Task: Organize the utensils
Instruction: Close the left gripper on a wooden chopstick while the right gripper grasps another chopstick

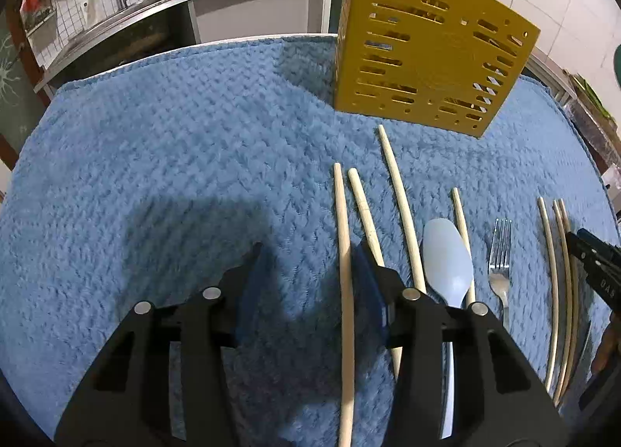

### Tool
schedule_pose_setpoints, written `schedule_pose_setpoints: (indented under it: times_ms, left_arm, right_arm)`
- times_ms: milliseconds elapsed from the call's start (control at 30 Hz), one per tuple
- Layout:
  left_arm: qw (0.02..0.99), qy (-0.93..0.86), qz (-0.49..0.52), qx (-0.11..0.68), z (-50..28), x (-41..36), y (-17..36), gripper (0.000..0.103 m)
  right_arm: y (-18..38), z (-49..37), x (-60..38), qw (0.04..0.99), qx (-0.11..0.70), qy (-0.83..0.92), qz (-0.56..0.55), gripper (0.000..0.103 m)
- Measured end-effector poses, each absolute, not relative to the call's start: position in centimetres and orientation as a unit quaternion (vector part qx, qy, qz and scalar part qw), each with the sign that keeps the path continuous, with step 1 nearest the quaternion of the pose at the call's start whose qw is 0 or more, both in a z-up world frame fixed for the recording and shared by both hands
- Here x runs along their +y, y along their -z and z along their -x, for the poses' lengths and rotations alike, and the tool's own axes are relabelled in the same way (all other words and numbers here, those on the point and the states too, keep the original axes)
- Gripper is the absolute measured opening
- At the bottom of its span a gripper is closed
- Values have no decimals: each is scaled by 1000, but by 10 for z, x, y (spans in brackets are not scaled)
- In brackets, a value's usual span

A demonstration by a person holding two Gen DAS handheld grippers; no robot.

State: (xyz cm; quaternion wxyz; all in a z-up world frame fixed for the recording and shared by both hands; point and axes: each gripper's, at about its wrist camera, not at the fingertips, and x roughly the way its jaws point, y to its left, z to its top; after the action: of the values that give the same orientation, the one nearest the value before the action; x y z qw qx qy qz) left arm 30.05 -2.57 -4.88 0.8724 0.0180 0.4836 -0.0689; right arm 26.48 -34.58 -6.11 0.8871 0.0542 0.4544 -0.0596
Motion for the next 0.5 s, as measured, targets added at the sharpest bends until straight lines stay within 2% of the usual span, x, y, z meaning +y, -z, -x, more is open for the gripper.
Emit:
schedule_pose_setpoints:
  times_ms: [500]
  left_arm:
    - [883,53,-35,466,-308,-38,54,46]
  right_arm:
    - [62,-263,-335,892,434,102,-69,29]
